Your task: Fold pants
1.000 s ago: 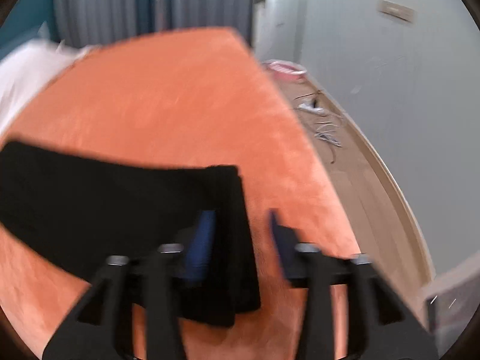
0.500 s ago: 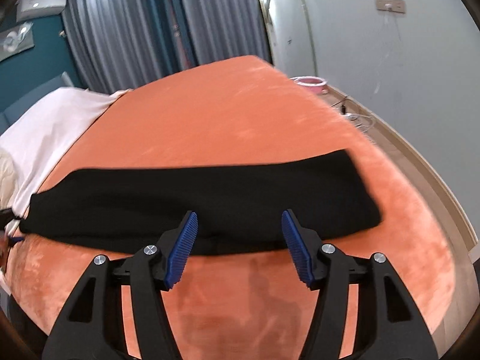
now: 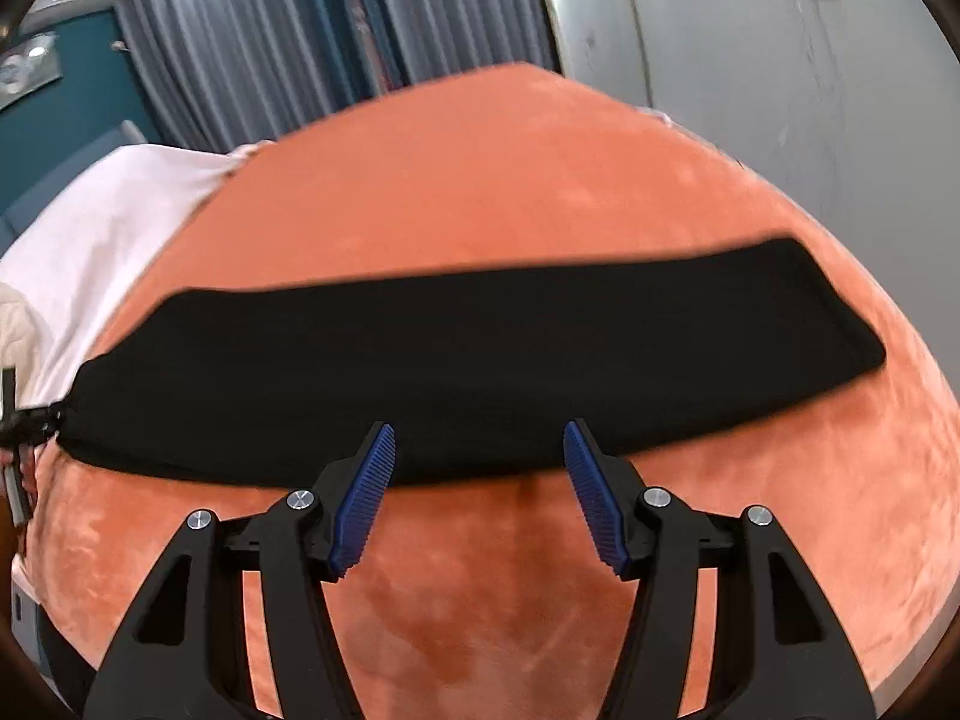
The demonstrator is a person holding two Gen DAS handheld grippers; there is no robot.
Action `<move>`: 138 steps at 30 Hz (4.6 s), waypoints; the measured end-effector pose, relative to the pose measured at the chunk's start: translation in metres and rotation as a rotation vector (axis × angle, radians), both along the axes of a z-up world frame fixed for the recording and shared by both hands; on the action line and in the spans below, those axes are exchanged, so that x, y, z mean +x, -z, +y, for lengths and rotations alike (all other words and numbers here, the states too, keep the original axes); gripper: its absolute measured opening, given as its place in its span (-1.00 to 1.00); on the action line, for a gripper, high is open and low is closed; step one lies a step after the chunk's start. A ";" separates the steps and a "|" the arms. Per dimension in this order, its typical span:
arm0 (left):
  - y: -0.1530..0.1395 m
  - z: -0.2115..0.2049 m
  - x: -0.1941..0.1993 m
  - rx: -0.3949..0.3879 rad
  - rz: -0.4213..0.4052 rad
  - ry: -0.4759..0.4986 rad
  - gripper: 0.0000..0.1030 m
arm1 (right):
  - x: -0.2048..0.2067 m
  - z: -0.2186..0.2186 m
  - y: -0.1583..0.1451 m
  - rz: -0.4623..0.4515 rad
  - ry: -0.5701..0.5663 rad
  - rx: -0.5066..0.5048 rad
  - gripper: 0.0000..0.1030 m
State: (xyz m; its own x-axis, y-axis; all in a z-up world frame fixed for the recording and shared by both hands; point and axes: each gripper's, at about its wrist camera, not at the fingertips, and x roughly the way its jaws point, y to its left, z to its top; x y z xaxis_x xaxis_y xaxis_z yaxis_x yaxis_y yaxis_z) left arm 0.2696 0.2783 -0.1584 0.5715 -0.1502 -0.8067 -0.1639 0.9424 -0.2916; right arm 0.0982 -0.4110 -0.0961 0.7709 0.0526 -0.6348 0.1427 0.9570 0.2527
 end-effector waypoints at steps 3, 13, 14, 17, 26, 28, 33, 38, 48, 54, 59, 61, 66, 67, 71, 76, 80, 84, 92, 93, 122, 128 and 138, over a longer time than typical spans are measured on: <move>-0.020 -0.002 -0.021 -0.014 -0.038 -0.018 -0.23 | -0.012 -0.028 0.002 -0.003 0.070 0.035 0.17; -0.078 -0.031 -0.096 0.154 -0.090 -0.151 0.31 | 0.000 -0.152 0.007 0.055 0.298 -0.084 0.24; -0.082 -0.043 -0.103 0.166 -0.102 -0.137 0.35 | 0.005 -0.158 0.014 0.076 0.298 -0.094 0.20; -0.088 -0.090 -0.116 0.210 -0.125 -0.068 0.49 | 0.027 -0.162 0.030 0.138 0.224 -0.119 -0.43; -0.073 -0.195 -0.106 0.194 -0.087 0.072 0.49 | 0.047 -0.184 0.039 0.150 0.160 -0.241 -0.68; -0.063 -0.204 -0.107 0.186 -0.052 0.079 0.49 | 0.038 -0.179 0.036 0.093 0.176 -0.227 -0.62; -0.053 -0.213 -0.115 0.196 -0.028 0.071 0.49 | 0.023 -0.180 0.022 0.050 0.171 -0.098 -0.43; -0.047 -0.217 -0.113 0.177 -0.004 0.036 0.49 | 0.036 -0.182 0.031 0.106 0.153 -0.101 -0.66; -0.044 -0.108 -0.112 0.088 0.025 -0.232 0.54 | -0.015 -0.203 0.028 -0.022 0.271 0.120 0.22; -0.032 -0.030 -0.108 -0.135 0.029 -0.445 0.54 | -0.034 -0.216 0.034 -0.050 0.339 0.222 0.22; -0.011 -0.009 -0.076 -0.321 0.066 -0.425 0.54 | -0.026 -0.206 0.037 -0.035 0.301 0.281 0.47; 0.010 -0.006 -0.056 -0.379 0.133 -0.400 0.54 | -0.026 -0.203 0.041 -0.022 0.305 0.310 0.47; 0.012 -0.015 -0.040 -0.343 0.097 -0.419 0.44 | -0.031 -0.203 0.046 -0.035 0.337 0.350 0.55; 0.013 -0.017 -0.037 -0.324 0.096 -0.414 -0.02 | -0.032 -0.201 0.046 -0.036 0.334 0.355 0.57; 0.017 -0.020 -0.045 -0.336 0.072 -0.399 -0.71 | -0.020 -0.204 0.051 -0.056 0.327 0.461 0.67; 0.023 -0.017 -0.059 -0.377 0.068 -0.403 -0.71 | -0.003 -0.203 0.050 -0.062 0.322 0.443 0.57; 0.020 -0.021 -0.054 -0.336 0.081 -0.398 -0.66 | 0.010 -0.207 0.058 -0.025 0.330 0.419 -0.81; 0.011 -0.029 -0.049 -0.242 0.089 -0.379 -0.62 | 0.014 -0.184 0.019 -0.088 0.280 0.327 -0.82; -0.013 -0.045 -0.074 -0.040 0.039 -0.335 -0.38 | 0.071 0.029 -0.089 -0.166 -0.221 -0.075 -0.82; -0.018 -0.047 -0.080 -0.021 0.024 -0.322 -0.35 | 0.079 0.065 -0.090 -0.163 -0.289 -0.113 -0.82; -0.017 -0.028 -0.104 -0.080 -0.064 -0.187 0.70 | 0.101 0.279 0.017 0.001 -0.587 -0.369 -0.23; -0.020 -0.018 -0.100 -0.035 -0.069 -0.194 0.70 | 0.117 0.295 0.004 -0.012 -0.531 -0.385 -0.64; 0.009 -0.004 -0.059 -0.201 0.000 -0.275 0.70 | 0.096 0.281 -0.006 -0.061 -0.492 -0.159 0.29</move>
